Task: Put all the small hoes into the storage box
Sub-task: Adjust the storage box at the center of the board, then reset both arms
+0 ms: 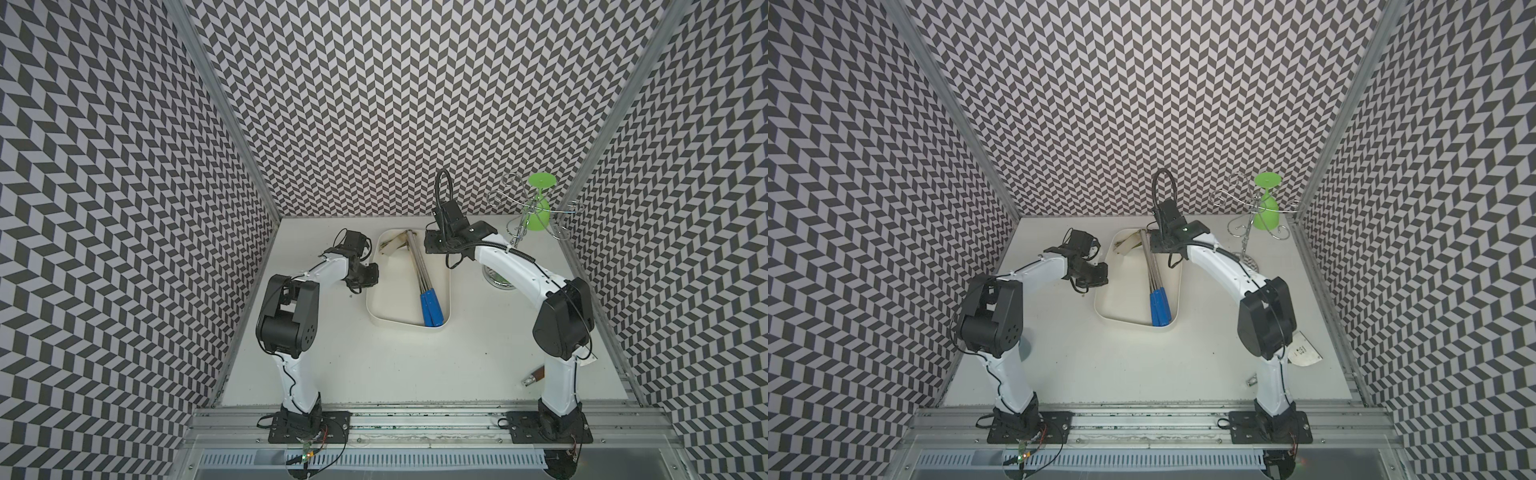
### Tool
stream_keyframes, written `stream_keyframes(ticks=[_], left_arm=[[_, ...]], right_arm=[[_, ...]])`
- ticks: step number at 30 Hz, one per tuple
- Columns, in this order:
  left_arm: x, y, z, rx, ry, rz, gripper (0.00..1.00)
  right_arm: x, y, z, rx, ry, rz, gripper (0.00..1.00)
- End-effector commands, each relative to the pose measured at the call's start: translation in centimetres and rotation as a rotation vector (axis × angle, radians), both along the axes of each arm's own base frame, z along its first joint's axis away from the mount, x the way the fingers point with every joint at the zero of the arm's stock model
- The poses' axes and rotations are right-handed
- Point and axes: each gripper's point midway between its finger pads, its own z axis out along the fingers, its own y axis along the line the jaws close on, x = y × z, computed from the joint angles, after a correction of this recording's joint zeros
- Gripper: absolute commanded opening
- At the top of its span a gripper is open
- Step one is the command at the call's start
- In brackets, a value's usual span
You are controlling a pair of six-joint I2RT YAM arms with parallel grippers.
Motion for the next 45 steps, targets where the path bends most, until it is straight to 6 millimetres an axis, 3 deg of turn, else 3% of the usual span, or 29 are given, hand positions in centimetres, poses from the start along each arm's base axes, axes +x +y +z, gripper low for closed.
stream_keyframes(ticks=[1,7,11,13,17,21,23,25,28,31,34,38,45], left_arm=[[0.4,-2.6,4.1,-0.144,-0.076,-0.024,0.09],[-1.8,-2.6,4.2,-0.160,-0.059,-0.012,0.21],[-2.3,-1.9,4.3,-0.132,-0.064,-0.001,0.40],[-1.9,-1.5,5.2,-0.109,-0.094,0.005,0.49],[-0.7,-0.5,9.3,-0.067,-0.211,0.023,0.63],[-0.2,1.2,14.3,-0.031,-0.381,0.067,0.66],[-0.5,2.4,16.3,-0.019,-0.459,0.100,0.67],[-1.0,3.9,17.9,-0.005,-0.527,0.135,0.67],[-1.4,6.0,18.5,0.052,-0.570,0.188,0.69],[-1.8,8.2,19.2,0.098,-0.637,0.237,0.69],[-2.2,10.4,19.5,0.144,-0.707,0.308,0.69],[-3.2,12.5,19.1,0.207,-0.797,0.398,0.68],[-6.8,15.4,18.5,0.264,-1.096,0.508,0.71]], right_arm=[[0.0,0.2,5.7,0.082,-0.138,0.000,0.48],[-0.3,0.0,5.9,0.082,-0.136,0.003,0.49],[-0.5,-0.1,6.4,0.086,-0.145,0.007,0.49],[-0.7,-0.1,6.7,0.088,-0.152,0.012,0.49],[-1.4,-0.1,7.6,0.100,-0.175,0.045,0.49],[-3.4,-0.7,7.2,0.108,-0.202,0.088,0.51],[-5.0,-1.2,7.4,0.132,-0.251,0.116,1.00],[-6.8,-2.2,7.7,0.152,-0.326,0.122,1.00],[-8.8,-4.6,7.5,0.167,-0.437,0.078,0.99],[-10.3,-7.3,5.9,0.135,-0.539,0.026,0.99],[-11.8,-8.6,4.6,0.029,-0.648,0.089,0.99],[-12.5,-11.8,3.1,-0.061,-0.711,-0.004,0.99],[-13.5,-12.1,1.7,-0.048,-0.729,0.030,1.00]])
